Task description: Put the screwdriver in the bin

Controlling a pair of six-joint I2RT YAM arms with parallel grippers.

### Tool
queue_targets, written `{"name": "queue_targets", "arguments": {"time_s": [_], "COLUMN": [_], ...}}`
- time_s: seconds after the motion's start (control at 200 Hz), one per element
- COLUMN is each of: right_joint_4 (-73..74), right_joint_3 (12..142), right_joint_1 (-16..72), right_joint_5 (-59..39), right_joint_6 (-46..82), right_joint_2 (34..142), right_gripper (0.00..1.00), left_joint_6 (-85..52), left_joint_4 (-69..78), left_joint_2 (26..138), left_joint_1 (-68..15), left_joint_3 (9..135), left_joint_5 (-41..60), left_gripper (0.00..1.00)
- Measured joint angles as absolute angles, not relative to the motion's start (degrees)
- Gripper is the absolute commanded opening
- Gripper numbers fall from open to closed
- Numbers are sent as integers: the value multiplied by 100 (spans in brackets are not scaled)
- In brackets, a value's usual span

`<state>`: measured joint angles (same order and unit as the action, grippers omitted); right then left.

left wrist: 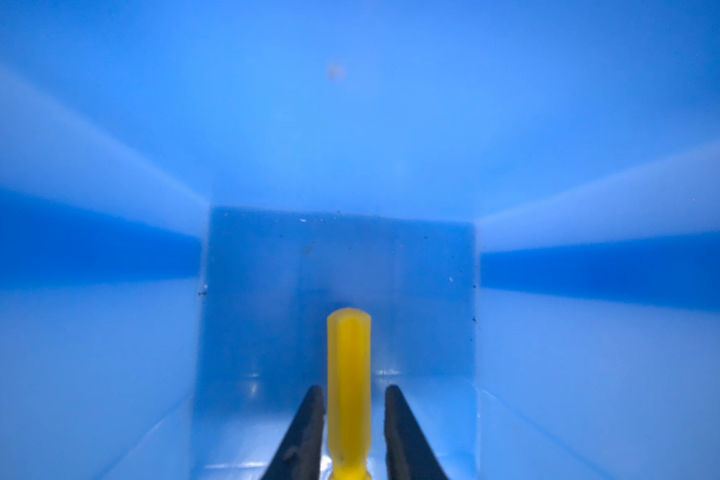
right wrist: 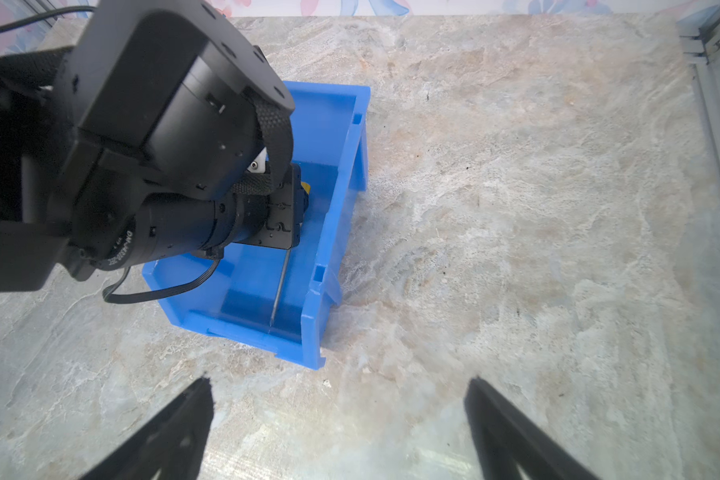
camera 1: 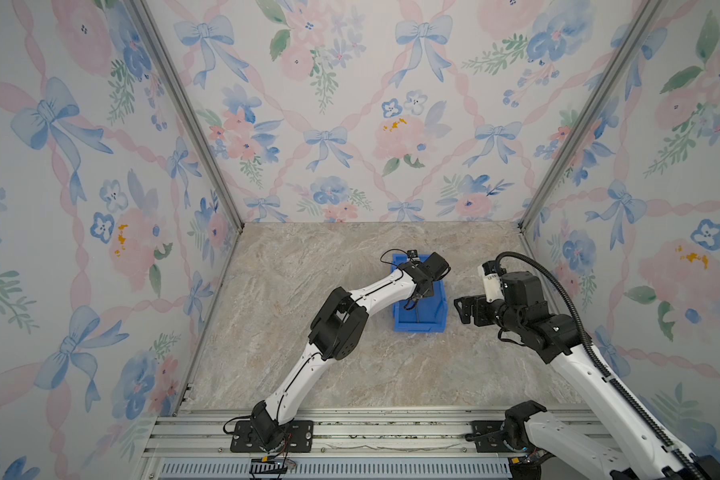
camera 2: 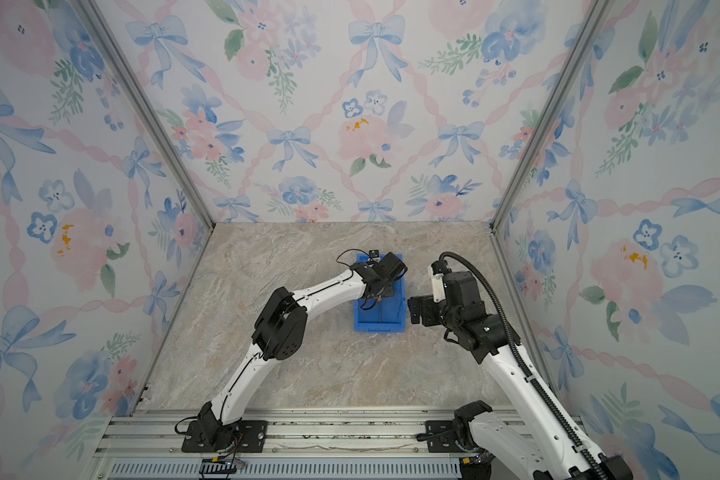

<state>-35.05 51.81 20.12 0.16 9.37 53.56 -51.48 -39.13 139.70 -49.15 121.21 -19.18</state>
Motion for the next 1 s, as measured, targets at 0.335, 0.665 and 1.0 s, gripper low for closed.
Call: {"name": "queue_targets", "arguments": {"time_s": [0.335, 0.665, 1.0], "right_joint_4": [-3634, -3625, -3601], "right_joint_3": [5282, 5019, 4934], "right_joint_1": [1706, 1295, 1166], "right_joint_5": [115, 113, 119], "right_joint_6": [923, 1140, 1282], "right_joint_2": [4982, 4842, 4860], "right_gripper": [97, 97, 97], "left_joint_6": [-5017, -4617, -4469], "left_joint_4": [-3920, -3885, -3894], "left_joint_2": [13771, 12202, 11476], "left_joint_1": [-4947, -5240, -5286], "left_joint_3": [12046, 11393, 10569], "left_joint_5": [-1914, -1855, -1747], "left_gripper": [44, 51, 59]}}
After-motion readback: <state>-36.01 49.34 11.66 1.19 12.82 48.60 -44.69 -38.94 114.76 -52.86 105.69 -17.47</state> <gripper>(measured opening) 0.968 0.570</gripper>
